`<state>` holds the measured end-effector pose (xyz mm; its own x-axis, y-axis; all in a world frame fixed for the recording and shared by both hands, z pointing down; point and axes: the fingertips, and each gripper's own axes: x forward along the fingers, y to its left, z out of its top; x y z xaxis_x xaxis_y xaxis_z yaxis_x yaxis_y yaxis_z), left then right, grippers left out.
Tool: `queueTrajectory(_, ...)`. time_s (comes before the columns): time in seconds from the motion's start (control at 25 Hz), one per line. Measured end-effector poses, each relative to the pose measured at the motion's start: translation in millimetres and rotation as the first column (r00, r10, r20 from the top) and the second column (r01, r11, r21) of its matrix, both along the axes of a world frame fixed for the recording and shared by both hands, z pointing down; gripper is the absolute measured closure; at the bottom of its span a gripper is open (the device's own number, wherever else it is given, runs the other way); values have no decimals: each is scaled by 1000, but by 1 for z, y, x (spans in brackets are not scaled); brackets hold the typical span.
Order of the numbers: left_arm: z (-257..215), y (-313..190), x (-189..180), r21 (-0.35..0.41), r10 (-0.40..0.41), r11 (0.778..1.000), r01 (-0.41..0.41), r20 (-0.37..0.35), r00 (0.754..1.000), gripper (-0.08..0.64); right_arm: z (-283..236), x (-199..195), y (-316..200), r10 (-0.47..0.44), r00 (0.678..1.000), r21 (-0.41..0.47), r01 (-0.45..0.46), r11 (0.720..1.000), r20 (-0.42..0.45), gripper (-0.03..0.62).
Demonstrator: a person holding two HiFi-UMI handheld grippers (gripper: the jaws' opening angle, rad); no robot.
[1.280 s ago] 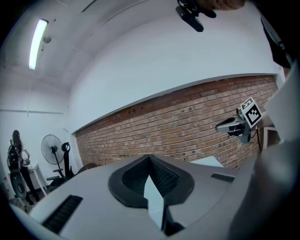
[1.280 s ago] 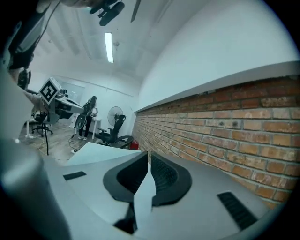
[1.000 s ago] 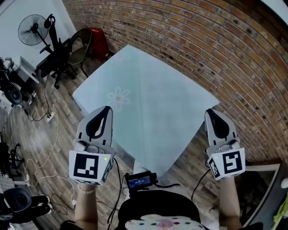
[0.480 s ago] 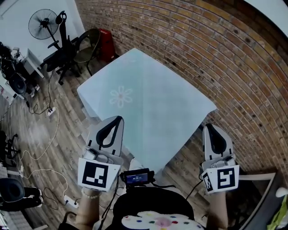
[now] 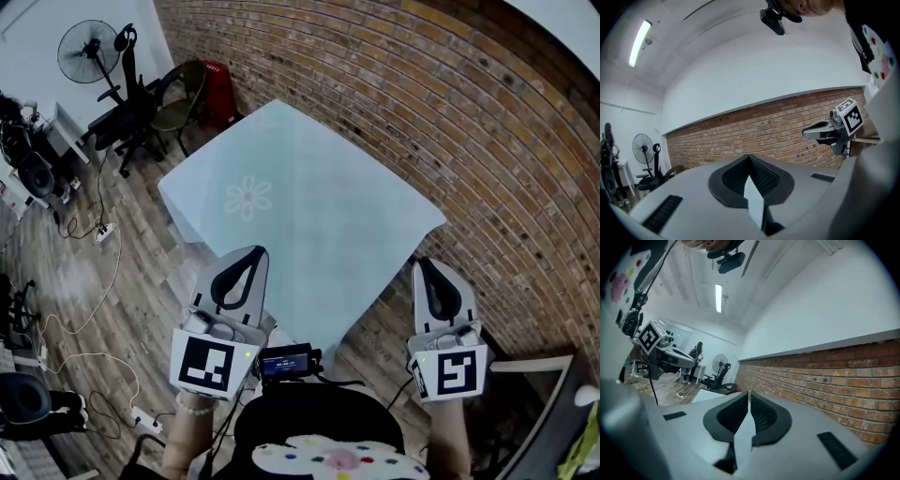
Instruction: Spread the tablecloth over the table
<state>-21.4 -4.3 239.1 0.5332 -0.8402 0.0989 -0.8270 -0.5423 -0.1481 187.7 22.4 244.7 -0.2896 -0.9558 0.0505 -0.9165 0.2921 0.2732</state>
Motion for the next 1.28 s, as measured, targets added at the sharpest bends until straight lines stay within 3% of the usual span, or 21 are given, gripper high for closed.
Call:
queueTrajectory(0.28, 0, 6, 3, 8, 7, 1000, -7, -4, 1000, 545, 10, -3, 5, -11, 999, -27, 10, 1000, -35, 551)
queueTrajectory(1.28, 14, 10, 8, -36, 12, 999, -12, -1, 1000, 546, 26, -5, 9, -12, 1000, -78, 11, 997, -2, 554)
